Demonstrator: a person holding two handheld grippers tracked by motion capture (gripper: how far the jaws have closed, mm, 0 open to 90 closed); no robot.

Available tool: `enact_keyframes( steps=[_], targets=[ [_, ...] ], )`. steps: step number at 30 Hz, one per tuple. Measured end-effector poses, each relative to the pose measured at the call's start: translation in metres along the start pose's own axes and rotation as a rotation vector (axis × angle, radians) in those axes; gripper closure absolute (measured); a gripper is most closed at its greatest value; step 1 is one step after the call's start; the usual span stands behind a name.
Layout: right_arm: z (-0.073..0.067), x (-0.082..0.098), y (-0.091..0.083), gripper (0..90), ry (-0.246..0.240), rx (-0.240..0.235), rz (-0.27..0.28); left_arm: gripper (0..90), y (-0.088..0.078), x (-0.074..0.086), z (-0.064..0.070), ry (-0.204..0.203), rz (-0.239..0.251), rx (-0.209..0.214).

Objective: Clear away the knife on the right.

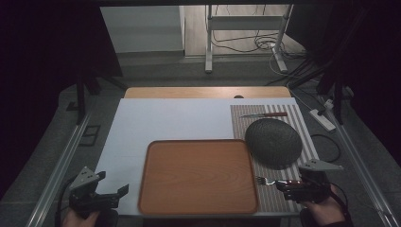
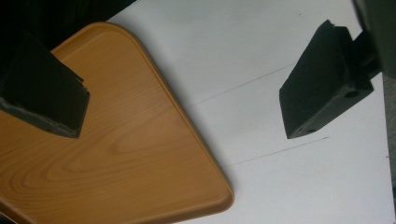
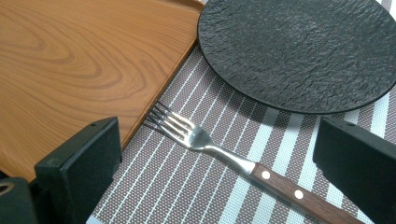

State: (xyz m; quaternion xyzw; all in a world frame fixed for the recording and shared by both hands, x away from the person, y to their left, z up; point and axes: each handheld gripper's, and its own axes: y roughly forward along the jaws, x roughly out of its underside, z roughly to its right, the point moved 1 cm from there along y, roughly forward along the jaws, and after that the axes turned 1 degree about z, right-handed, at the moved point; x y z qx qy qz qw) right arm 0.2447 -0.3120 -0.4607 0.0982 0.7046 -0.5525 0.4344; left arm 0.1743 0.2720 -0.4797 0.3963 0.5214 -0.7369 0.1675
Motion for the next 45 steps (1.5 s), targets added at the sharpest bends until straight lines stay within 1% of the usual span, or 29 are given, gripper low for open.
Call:
enact_keyframes(
  steps=[4, 9, 14, 22, 31, 32, 33, 35, 37, 40, 41, 45],
  targets=[
    [0.001, -0.001, 0.000, 1.5, 0.005, -0.008, 0.010, 2.5, 0.000, 0.000, 0.000, 0.000, -0.001, 0.000],
    [0.000, -0.005, 0.002, 1.4, -0.012, -0.018, 0.015, 2.6, 0.000, 0.000, 0.000, 0.000, -0.003, -0.001],
    [0.000, -0.005, 0.004, 1.4, -0.017, -0.023, 0.011, 2.6, 0.000, 0.000, 0.000, 0.000, -0.003, -0.001],
    [0.000, -0.010, 0.007, 1.4, -0.025, -0.036, 0.023, 2.6, 0.001, 0.000, 0.000, 0.000, -0.005, -0.001],
    [0.005, -0.019, 0.012, 1.4, -0.035, -0.039, 0.023, 2.6, 0.001, -0.001, 0.000, 0.000, -0.007, -0.001],
    [0.006, -0.021, 0.012, 1.4, -0.042, -0.037, 0.027, 2.6, 0.001, -0.001, 0.000, 0.000, -0.008, -0.001],
    [0.006, -0.024, 0.013, 1.5, -0.063, -0.036, 0.047, 2.6, 0.001, -0.001, 0.000, 0.000, -0.008, -0.001],
    [0.006, -0.025, 0.013, 1.5, -0.065, -0.039, 0.051, 2.6, 0.001, -0.001, 0.000, -0.001, -0.009, -0.001],
    [0.008, -0.028, 0.015, 1.4, -0.065, -0.044, 0.073, 2.6, 0.001, -0.001, 0.000, -0.001, -0.010, -0.002],
    [0.010, -0.030, 0.017, 1.4, -0.073, -0.046, 0.076, 2.6, 0.001, -0.001, 0.000, -0.001, -0.010, -0.001],
    [0.011, -0.031, 0.018, 1.4, -0.074, -0.061, 0.087, 2.6, 0.001, -0.001, 0.000, -0.002, -0.010, 0.000],
    [0.010, -0.034, 0.020, 1.4, -0.084, -0.063, 0.086, 2.6, 0.001, -0.001, -0.001, -0.002, -0.010, 0.000]
  ],
)
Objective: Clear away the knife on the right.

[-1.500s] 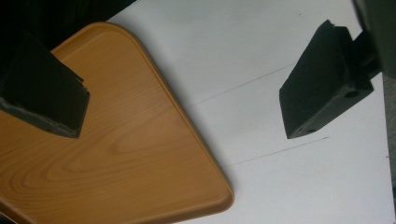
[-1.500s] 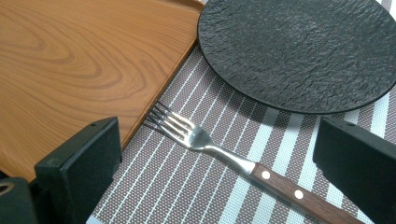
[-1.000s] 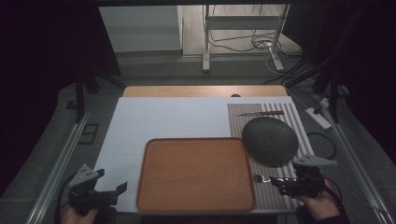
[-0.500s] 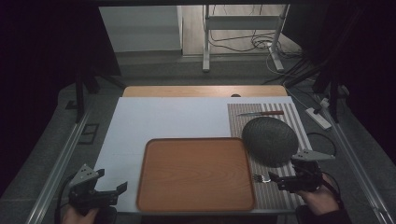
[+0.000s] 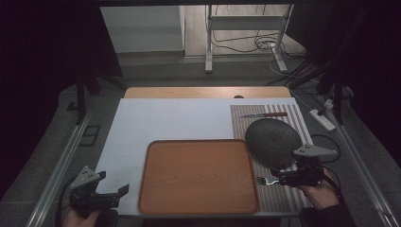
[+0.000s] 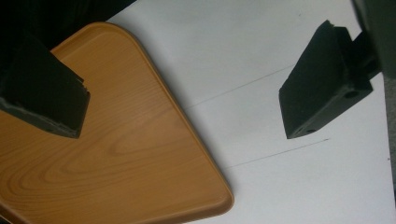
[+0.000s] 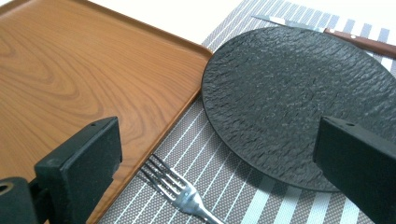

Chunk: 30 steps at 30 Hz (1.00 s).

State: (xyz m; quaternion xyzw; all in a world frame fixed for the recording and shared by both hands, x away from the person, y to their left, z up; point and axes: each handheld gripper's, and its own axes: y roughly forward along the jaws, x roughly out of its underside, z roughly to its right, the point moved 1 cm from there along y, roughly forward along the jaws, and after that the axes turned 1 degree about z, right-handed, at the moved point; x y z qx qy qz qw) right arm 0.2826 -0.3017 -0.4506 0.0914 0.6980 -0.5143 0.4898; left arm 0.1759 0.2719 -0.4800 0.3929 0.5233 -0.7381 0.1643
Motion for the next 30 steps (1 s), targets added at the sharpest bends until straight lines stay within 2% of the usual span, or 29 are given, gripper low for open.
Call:
enact_keyframes(
  steps=[7, 15, 18, 30],
  targets=[
    [0.003, -0.005, 0.009, 1.4, 0.021, -0.012, -0.026, 2.6, 0.000, 0.000, 0.000, -0.001, -0.001, 0.000],
    [0.006, -0.012, 0.020, 1.4, 0.016, -0.033, -0.037, 2.6, 0.000, 0.000, 0.000, -0.004, -0.002, 0.001],
    [0.009, -0.015, 0.025, 1.4, 0.012, -0.031, -0.045, 2.6, 0.000, 0.000, 0.000, -0.005, -0.001, 0.002],
    [0.028, -0.024, 0.044, 1.4, 0.062, -0.006, -0.086, 2.7, 0.001, 0.000, 0.000, -0.006, -0.004, 0.004]
  ],
)
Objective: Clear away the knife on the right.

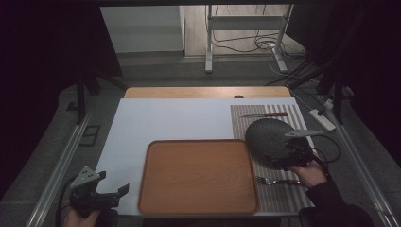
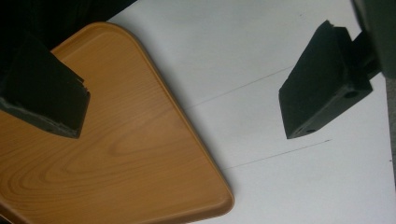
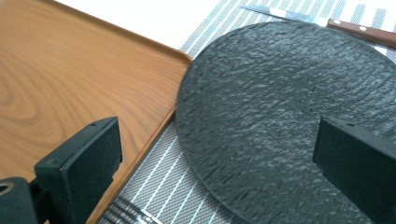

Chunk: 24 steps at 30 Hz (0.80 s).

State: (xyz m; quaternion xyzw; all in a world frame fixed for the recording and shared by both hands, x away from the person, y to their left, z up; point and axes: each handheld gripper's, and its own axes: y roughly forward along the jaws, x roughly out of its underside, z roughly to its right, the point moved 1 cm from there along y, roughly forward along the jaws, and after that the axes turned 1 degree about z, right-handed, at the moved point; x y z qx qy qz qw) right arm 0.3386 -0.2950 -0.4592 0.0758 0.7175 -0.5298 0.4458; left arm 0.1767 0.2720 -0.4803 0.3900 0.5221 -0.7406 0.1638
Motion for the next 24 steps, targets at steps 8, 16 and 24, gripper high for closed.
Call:
enact_keyframes(
  steps=[8, 16, 24],
  targets=[
    [0.013, -0.009, 0.010, 1.4, 0.030, 0.019, -0.015, 2.7, 0.000, 0.000, 0.000, 0.002, -0.002, 0.000],
    [0.023, -0.016, 0.021, 0.4, 0.031, 0.039, -0.040, 2.7, 0.001, 0.000, 0.000, 0.005, -0.006, 0.000],
    [0.038, -0.029, 0.038, 0.3, 0.059, 0.059, -0.059, 2.7, 0.001, -0.001, 0.000, 0.006, -0.009, -0.001]
  ],
)
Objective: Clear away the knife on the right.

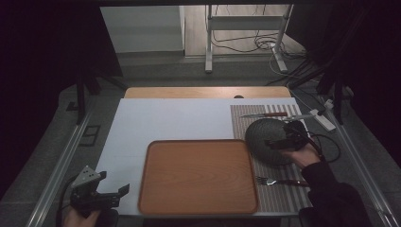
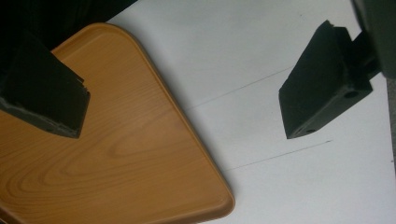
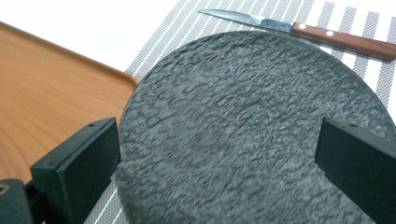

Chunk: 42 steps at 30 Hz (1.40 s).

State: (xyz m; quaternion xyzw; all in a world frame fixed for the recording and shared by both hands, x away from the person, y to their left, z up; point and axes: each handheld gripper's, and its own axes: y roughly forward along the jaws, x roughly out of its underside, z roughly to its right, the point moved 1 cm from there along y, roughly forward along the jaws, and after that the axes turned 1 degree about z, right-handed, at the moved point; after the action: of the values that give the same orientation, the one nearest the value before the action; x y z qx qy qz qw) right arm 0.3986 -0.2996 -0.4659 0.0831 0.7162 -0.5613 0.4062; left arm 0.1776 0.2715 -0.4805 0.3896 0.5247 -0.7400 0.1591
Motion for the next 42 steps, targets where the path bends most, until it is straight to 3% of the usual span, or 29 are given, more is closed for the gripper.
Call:
enact_keyframes(
  steps=[12, 33, 42],
  targets=[
    [0.014, -0.013, 0.019, 0.3, 0.050, 0.028, -0.022, 2.7, 0.000, 0.000, 0.000, -0.001, -0.001, 0.002],
    [0.043, -0.039, 0.056, 0.5, 0.026, 0.105, -0.027, 2.7, 0.001, 0.000, 0.000, -0.002, -0.004, 0.003],
    [0.056, -0.050, 0.070, 0.6, 0.036, 0.112, -0.028, 2.8, 0.001, 0.000, -0.001, -0.003, -0.006, 0.004]
  ],
)
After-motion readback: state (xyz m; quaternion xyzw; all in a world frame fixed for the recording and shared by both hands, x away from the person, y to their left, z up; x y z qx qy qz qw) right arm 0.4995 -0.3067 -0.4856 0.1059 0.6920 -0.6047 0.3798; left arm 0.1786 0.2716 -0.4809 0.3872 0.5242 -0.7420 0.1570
